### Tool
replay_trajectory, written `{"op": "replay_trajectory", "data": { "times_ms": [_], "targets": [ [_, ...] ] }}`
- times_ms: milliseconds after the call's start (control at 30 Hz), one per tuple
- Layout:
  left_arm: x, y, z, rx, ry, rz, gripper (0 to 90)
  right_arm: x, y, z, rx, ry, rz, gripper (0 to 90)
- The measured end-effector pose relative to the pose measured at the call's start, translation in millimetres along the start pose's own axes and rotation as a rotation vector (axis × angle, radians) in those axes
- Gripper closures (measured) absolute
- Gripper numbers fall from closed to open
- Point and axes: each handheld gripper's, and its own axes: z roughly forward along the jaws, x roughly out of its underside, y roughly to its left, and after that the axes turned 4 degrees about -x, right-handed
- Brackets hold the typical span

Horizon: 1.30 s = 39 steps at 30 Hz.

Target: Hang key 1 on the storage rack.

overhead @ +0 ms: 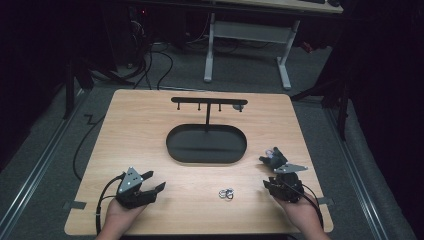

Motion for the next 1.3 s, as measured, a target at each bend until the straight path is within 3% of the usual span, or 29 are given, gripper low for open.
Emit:
{"op": "replay_trajectory", "data": {
  "times_ms": [233, 433, 633, 1133, 1300],
  "targets": [
    [0.0, 0.4, -0.6, 0.000, -0.002, 0.002, 37.4, -8.2, 3.3, 1.9, -0.022, 0.079, -0.035, 65.4],
    [-0.1, 0.5, -0.2, 0.001, 0.001, 0.008, 37.4, -12.7, 3.0, 2.5, -0.051, 0.115, -0.025, 63.6],
    [-0.4, -0.4, 0.1, 0.004, 0.001, 0.013, 37.4, -16.2, 3.8, 0.2, -0.051, 0.178, -0.060, 60.9],
    [-0.4, -1.7, 1.5, 0.010, 0.010, 0.026, 37.4, -19.7, 2.1, -7.2, -0.066, 0.284, -0.088, 56.1],
    [-0.2, -2.3, 1.9, 0.012, 0.010, 0.032, 37.4, -21.9, 0.1, -11.4, -0.082, 0.338, -0.100, 50.0]
  ]
}}
